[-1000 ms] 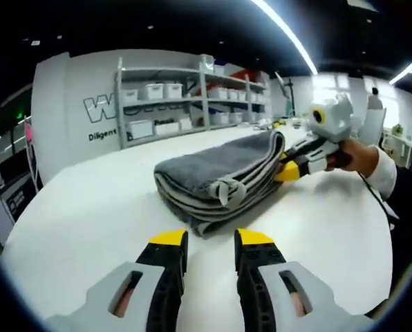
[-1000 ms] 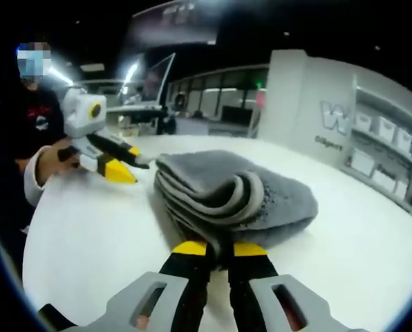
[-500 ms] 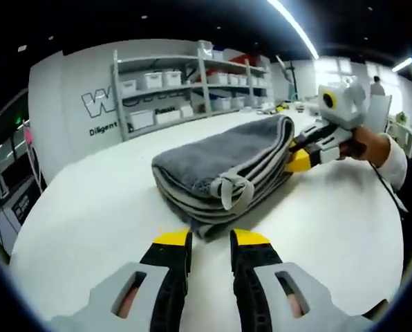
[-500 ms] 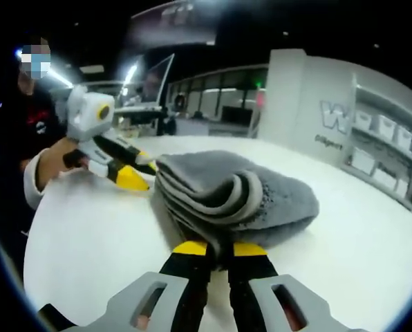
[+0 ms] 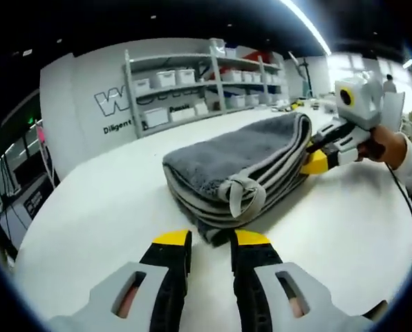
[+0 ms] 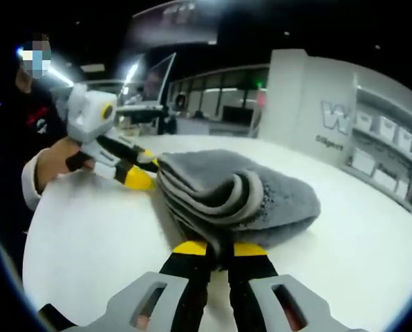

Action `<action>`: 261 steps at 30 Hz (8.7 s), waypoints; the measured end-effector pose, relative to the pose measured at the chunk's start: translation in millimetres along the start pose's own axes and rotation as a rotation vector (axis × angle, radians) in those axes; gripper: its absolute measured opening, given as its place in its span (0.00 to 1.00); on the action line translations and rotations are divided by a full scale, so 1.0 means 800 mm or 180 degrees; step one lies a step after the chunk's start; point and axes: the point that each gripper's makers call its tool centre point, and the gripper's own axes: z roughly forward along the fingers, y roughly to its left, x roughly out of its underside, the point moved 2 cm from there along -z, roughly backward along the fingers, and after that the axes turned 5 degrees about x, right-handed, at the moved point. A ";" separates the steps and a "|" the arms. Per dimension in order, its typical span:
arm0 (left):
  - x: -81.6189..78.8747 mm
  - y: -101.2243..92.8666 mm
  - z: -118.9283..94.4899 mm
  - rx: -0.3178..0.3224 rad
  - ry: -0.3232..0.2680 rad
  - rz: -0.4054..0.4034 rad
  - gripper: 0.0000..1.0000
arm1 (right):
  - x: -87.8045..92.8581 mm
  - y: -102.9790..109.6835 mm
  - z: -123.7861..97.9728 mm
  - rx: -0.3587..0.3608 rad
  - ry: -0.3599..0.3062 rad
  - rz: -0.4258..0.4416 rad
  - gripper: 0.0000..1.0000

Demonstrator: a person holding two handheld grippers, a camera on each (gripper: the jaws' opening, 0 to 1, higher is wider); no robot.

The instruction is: Open the folded towel by lifting each exposed corner and separating the folded layers until the towel lies flat within the target outline without major curled edges

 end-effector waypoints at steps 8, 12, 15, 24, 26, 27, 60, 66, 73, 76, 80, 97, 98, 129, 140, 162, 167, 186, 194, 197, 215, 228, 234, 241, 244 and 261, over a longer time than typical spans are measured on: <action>-0.002 -0.001 0.003 0.0070 0.0000 -0.0026 0.11 | 0.000 0.002 0.001 -0.0018 0.0012 -0.0040 0.03; 0.002 0.002 0.004 -0.0022 0.0090 0.0207 0.07 | -0.001 0.003 0.001 -0.0036 0.0013 -0.0068 0.03; 0.001 0.005 0.003 -0.0015 0.0098 0.0241 0.05 | -0.001 0.003 0.001 -0.0031 0.0017 -0.0090 0.03; -0.004 0.004 0.000 0.0040 0.0031 0.0555 0.02 | -0.002 0.002 -0.004 -0.0078 0.0021 -0.0007 0.03; -0.001 0.000 -0.002 0.0060 0.0038 0.0547 0.02 | -0.001 0.002 -0.005 -0.0073 0.0029 -0.0019 0.03; -0.002 0.000 -0.004 0.0076 0.0006 0.0501 0.02 | 0.000 0.003 -0.006 -0.0073 0.0031 -0.0028 0.03; 0.002 -0.041 -0.032 0.0423 -0.0177 -0.0396 0.02 | 0.011 0.019 -0.036 -0.0093 -0.0065 -0.0223 0.04; 0.003 -0.047 -0.033 0.0371 -0.0175 -0.0246 0.02 | 0.013 0.018 -0.039 -0.0079 -0.0093 -0.0199 0.03; 0.002 -0.051 -0.036 0.0478 -0.0238 -0.0335 0.02 | 0.016 0.014 -0.048 0.0012 -0.0155 -0.0163 0.03; 0.002 -0.053 -0.038 0.0530 -0.0264 -0.0405 0.02 | 0.017 0.017 -0.052 0.0032 -0.0189 -0.0141 0.03; 0.001 -0.056 -0.043 0.0543 -0.0299 -0.0423 0.02 | 0.010 0.018 -0.058 0.0096 -0.0301 -0.0220 0.02; -0.006 -0.068 -0.057 0.0691 -0.0433 -0.0631 0.02 | 0.010 0.034 -0.068 0.0209 -0.0207 -0.0205 0.00; -0.004 -0.069 -0.057 0.0679 -0.0418 -0.0610 0.02 | 0.010 0.035 -0.069 0.0207 -0.0206 -0.0196 0.00; 0.006 -0.072 -0.055 0.0777 -0.0331 -0.0726 0.02 | 0.013 0.037 -0.082 -0.0032 -0.0428 -0.0892 0.24; 0.005 -0.069 -0.053 0.0755 -0.0336 -0.0672 0.02 | 0.005 0.017 -0.094 0.0154 -0.0547 -0.1337 0.37; 0.006 -0.062 -0.051 0.0757 -0.0314 -0.0656 0.02 | -0.014 -0.023 -0.118 0.0316 -0.0850 -0.1209 0.43; 0.005 -0.060 -0.050 0.0774 -0.0322 -0.0680 0.02 | -0.021 -0.034 -0.111 0.0494 -0.0785 -0.1567 0.45; 0.005 -0.056 -0.046 0.0733 -0.0315 -0.0630 0.02 | -0.041 -0.012 -0.072 0.0255 -0.0562 -0.3578 0.47; 0.005 -0.066 -0.047 0.0718 -0.0316 -0.0603 0.02 | -0.043 0.000 -0.065 -0.0057 -0.0722 -0.3941 0.41; 0.005 -0.072 -0.048 0.0709 -0.0314 -0.0600 0.02 | -0.041 0.001 -0.064 -0.0178 -0.0744 -0.3978 0.38; 0.007 -0.059 -0.046 0.0667 -0.0311 -0.0611 0.02 | -0.033 0.004 -0.070 -0.0657 -0.0721 -0.2988 0.05; 0.007 -0.059 -0.046 0.0632 -0.0310 -0.0588 0.02 | -0.063 -0.010 -0.062 -0.1215 -0.0521 -0.1230 0.03; 0.007 -0.059 -0.047 0.0626 -0.0316 -0.0594 0.02 | -0.078 -0.031 -0.054 -0.1327 -0.0711 -0.0627 0.03; 0.007 -0.061 -0.047 0.0616 -0.0314 -0.0574 0.02 | -0.077 -0.039 -0.048 -0.1385 -0.0778 -0.0408 0.03; 0.008 -0.062 -0.047 0.0613 -0.0312 -0.0563 0.02 | -0.078 -0.041 -0.047 -0.1401 -0.0835 -0.0301 0.03; 0.008 -0.066 -0.051 0.0613 -0.0332 -0.0564 0.02 | -0.096 -0.040 -0.027 -0.1213 -0.1176 -0.0052 0.03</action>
